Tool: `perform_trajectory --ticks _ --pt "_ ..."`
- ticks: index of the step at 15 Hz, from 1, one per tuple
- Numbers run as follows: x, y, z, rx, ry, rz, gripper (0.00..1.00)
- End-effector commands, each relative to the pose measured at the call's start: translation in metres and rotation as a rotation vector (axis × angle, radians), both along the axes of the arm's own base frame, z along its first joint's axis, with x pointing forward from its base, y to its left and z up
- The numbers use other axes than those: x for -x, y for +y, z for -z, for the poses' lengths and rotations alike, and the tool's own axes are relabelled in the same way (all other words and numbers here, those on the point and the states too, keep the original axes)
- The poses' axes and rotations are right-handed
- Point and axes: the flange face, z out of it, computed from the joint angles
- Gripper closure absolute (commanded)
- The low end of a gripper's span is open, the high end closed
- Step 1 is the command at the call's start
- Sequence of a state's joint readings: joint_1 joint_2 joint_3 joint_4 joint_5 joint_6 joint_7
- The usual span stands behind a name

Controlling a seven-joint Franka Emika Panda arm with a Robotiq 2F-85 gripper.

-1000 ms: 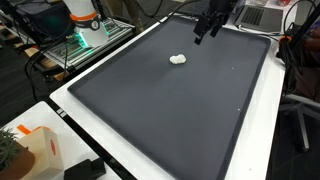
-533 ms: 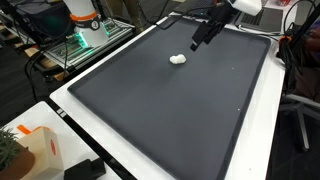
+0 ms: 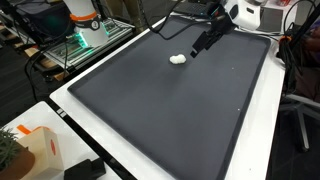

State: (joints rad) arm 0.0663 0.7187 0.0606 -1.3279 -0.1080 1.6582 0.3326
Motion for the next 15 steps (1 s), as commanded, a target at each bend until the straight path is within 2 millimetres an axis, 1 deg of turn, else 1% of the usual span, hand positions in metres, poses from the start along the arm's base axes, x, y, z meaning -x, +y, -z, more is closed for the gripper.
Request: perform_trajectory --ticks 1,4,6,8,11,12,14,15 --pt "-0.001 -0.002 0.002 0.004 0.01 0.006 0.0" --pt "-0.004 -0.007 0.008 0.009 0.022 0.017 0.0" --pt "-0.009 -0.02 0.015 -0.058 0.053 0.023 0.0" --pt "-0.011 -0.037 0.022 -0.116 0.08 0.054 0.0" --pt "-0.008 -0.066 0.037 -0.143 0.149 0.216 0.0" --pt "-0.007 -0.077 0.039 -0.121 0.143 0.277 0.0" --pt "-0.005 -0.099 0.036 -0.088 0.102 0.384 0.0" --pt "-0.002 -0.106 0.032 -0.083 0.082 0.434 0.0"
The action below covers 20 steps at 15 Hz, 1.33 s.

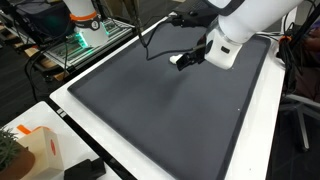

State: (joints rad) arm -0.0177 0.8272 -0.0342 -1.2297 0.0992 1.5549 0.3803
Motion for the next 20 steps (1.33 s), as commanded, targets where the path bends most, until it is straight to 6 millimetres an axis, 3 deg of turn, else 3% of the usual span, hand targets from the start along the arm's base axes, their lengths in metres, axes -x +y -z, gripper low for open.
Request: perform_trajectory --ticks 1,3,4,8,13,20 --pt "0.004 -0.023 -0.008 0.032 -0.046 0.194 0.0" --pt "0.005 -0.029 -0.011 0.045 -0.085 0.282 0.0" --pt "-0.006 -0.027 -0.006 0.045 -0.065 0.192 0.0" --pt "-0.007 -0.027 -0.008 0.047 -0.074 0.198 0.0" --pt "0.016 -0.02 0.003 -0.041 0.075 0.139 0.0" --pt "0.03 -0.04 0.013 -0.159 0.204 0.27 0.0"
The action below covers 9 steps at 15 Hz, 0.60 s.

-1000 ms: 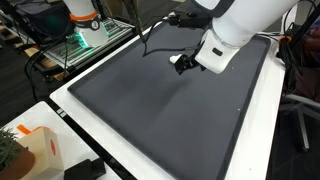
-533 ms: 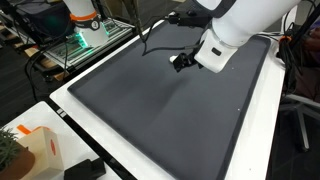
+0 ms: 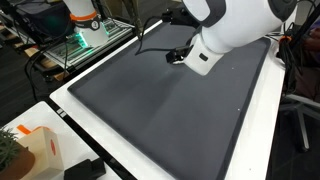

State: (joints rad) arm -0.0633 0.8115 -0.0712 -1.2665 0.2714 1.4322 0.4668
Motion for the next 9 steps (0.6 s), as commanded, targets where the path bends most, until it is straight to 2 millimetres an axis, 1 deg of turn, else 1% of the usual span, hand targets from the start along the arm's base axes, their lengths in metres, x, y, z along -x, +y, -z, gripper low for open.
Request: perform_trajectory --ticks 1,2,5,7,9 --pt "0.006 -0.016 0.01 -0.063 0.056 0.088 0.0" --pt "0.003 -0.01 0.004 -0.032 0.026 0.034 0.0" --pt "0.005 -0.018 0.009 -0.048 0.033 0.062 0.0" --pt "0.001 -0.02 0.016 -0.079 0.042 0.134 0.0" --pt "0.002 -0.031 0.026 -0.098 0.075 0.233 0.0"
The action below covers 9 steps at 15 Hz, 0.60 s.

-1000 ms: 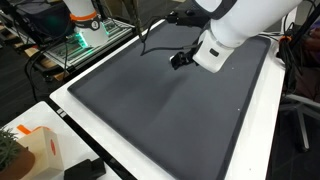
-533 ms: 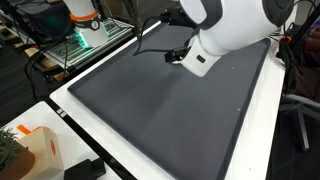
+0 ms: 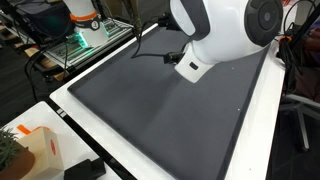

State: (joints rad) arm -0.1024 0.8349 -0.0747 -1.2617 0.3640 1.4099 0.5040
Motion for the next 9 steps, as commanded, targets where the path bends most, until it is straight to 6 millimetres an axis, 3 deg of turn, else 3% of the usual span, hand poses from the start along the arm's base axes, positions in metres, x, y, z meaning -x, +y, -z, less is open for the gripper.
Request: perform_trajectory --ticks 1,6,9 --pt "0.0 -0.023 0.019 -0.038 0.05 0.178 0.0" --pt "0.028 -0.075 0.029 -0.093 0.071 0.297 0.0" --pt "0.05 -0.09 0.023 -0.152 0.048 0.336 0.0"
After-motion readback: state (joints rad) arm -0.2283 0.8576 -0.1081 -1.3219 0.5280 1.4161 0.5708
